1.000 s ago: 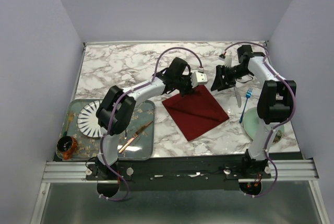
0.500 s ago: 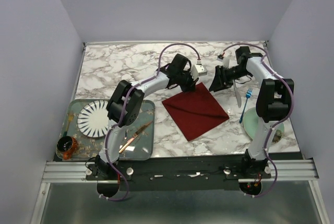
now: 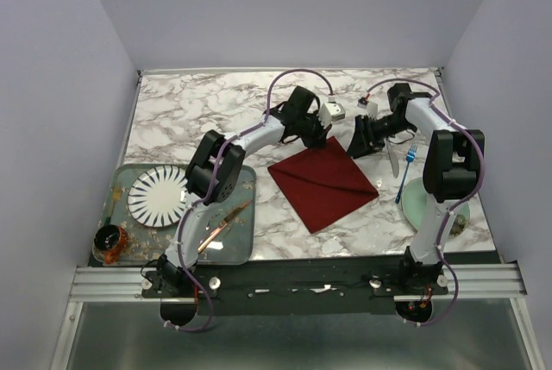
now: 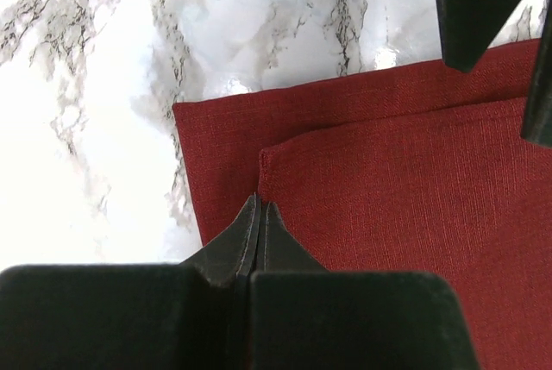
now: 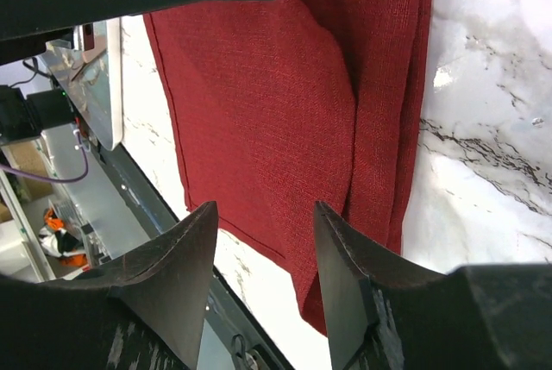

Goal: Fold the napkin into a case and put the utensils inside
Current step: Fold the top corner of the square-folded napkin at the center of the board.

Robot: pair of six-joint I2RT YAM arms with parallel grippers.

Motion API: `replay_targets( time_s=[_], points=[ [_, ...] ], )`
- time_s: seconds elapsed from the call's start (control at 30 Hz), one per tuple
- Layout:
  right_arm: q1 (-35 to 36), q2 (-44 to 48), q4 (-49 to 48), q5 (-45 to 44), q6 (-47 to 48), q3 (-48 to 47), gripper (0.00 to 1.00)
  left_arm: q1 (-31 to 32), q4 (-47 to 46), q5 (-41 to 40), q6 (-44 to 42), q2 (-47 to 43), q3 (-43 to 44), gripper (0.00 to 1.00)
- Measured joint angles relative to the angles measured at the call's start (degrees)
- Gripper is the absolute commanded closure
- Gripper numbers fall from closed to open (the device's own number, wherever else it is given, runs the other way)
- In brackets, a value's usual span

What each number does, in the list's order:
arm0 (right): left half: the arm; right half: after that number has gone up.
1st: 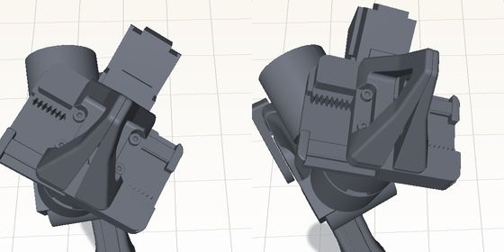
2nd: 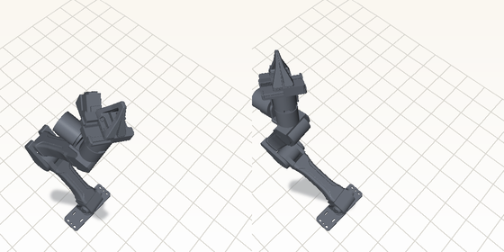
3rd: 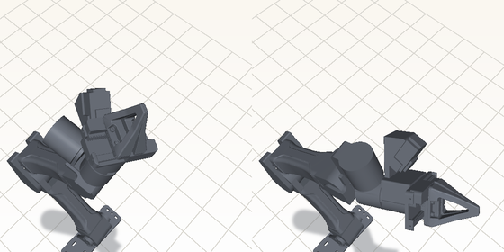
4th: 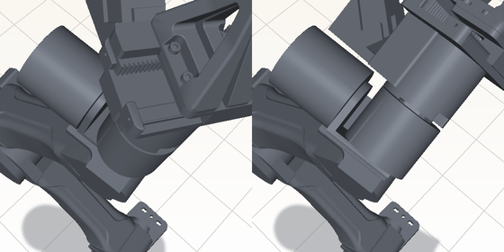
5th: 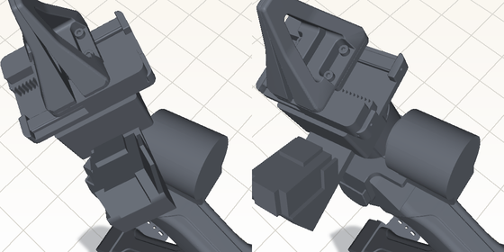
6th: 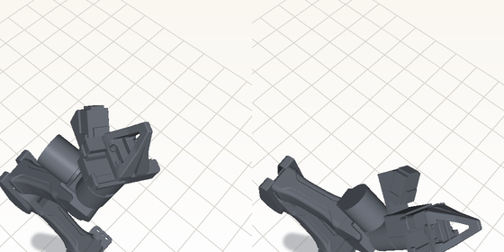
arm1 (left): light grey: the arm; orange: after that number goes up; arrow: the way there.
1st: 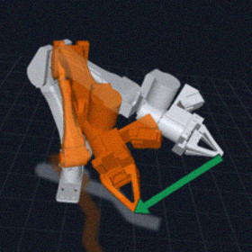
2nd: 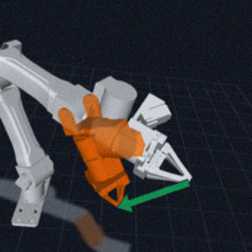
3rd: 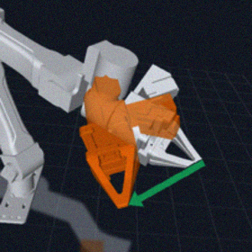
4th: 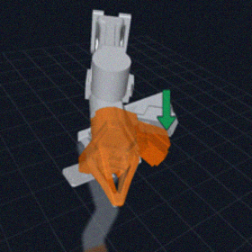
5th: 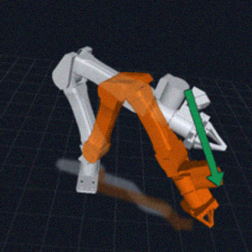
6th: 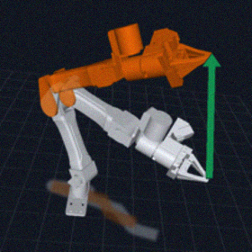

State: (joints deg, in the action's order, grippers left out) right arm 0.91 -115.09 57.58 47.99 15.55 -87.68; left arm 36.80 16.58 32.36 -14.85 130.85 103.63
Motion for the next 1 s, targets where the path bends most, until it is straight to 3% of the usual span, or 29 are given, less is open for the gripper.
replay_targets(
  time_s=[0.77,1.0],
  points=[
    [0.00,1.53,1.18,-1.44,3.37,3.67,0.48,-0.09,2.14,-2.36,1.44,3.93,5.88,1.00],
    [0.00,1.90,1.42,-2.51,3.65,4.13,0.42,-0.09,3.04,-2.56,1.49,5.07,6.88,1.00]
  ],
)
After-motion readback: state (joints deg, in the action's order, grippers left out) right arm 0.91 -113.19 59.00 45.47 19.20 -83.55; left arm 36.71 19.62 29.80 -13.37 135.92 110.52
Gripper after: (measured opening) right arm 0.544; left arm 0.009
